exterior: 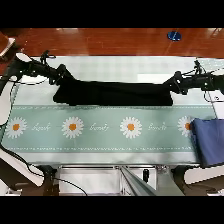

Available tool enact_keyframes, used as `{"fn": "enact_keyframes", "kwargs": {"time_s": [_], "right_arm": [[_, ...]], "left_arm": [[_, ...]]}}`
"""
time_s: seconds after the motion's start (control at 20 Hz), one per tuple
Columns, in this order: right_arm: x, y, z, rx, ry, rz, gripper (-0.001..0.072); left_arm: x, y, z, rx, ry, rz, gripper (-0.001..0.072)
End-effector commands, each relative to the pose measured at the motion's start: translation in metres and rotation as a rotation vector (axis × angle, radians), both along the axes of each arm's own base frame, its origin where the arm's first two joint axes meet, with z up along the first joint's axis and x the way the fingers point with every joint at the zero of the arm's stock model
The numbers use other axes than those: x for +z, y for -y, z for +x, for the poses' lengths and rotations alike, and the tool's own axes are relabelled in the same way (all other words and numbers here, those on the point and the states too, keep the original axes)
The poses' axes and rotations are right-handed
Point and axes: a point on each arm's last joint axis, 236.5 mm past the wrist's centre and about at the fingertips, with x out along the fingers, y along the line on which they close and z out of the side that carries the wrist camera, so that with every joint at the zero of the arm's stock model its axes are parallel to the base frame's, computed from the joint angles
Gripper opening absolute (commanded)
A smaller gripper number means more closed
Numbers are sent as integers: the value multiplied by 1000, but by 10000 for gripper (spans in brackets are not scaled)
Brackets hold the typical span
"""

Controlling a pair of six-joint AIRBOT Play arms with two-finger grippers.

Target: Fold the shirts.

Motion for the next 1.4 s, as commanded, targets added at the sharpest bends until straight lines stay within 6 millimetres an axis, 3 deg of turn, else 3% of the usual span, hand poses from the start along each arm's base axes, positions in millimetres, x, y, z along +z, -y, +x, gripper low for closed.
{"fn": "enact_keyframes", "kwargs": {"time_s": [0.0, 0.15, 0.3, 0.4, 0.6, 0.75, 0.85, 1.0, 1.05, 1.1, 1.15, 1.2, 1.25, 1.35], "right_arm": [[5, 16, 7, -20, 13, 12, 412], [32, 69, -10, -67, 22, -19, 412], [29, 112, -34, -146, -3, -122, 412], [5, 110, -47, -170, -48, -130, 412], [-37, 73, -52, -119, -114, -104, 412], [-48, 40, -41, -72, -112, -31, 412], [-56, 21, -38, -33, -126, -12, 412], [-50, -5, -26, 8, -93, 17, 396], [-44, -13, -23, 30, -76, 21, 328], [-39, -19, -22, 58, -64, 26, 155], [-30, -23, -23, 97, -48, 35, 24], [-21, -24, -25, 123, -36, 34, 24], [-11, -18, -31, 143, -25, 7, 24], [11, 0, -54, 201, -22, -99, 24]], "left_arm": [[-1, -38, -10, 2, -72, 84, 506], [30, -128, -29, 78, -53, 298, 506], [56, -163, -54, 166, 40, 326, 506], [60, -149, -67, 257, 144, 246, 506], [55, -86, -103, 330, 309, 124, 506], [50, -47, -120, 267, 311, 99, 506], [51, -26, -119, 218, 321, 96, 506], [55, -7, -113, 180, 358, 108, 505], [56, -2, -111, 173, 372, 114, 505], [57, 3, -110, 163, 381, 116, 503], [60, 8, -109, 152, 387, 113, 474], [63, 11, -108, 141, 391, 109, 288], [66, 15, -109, 126, 391, 100, 10], [74, 25, -110, 92, 397, 85, 16]]}}
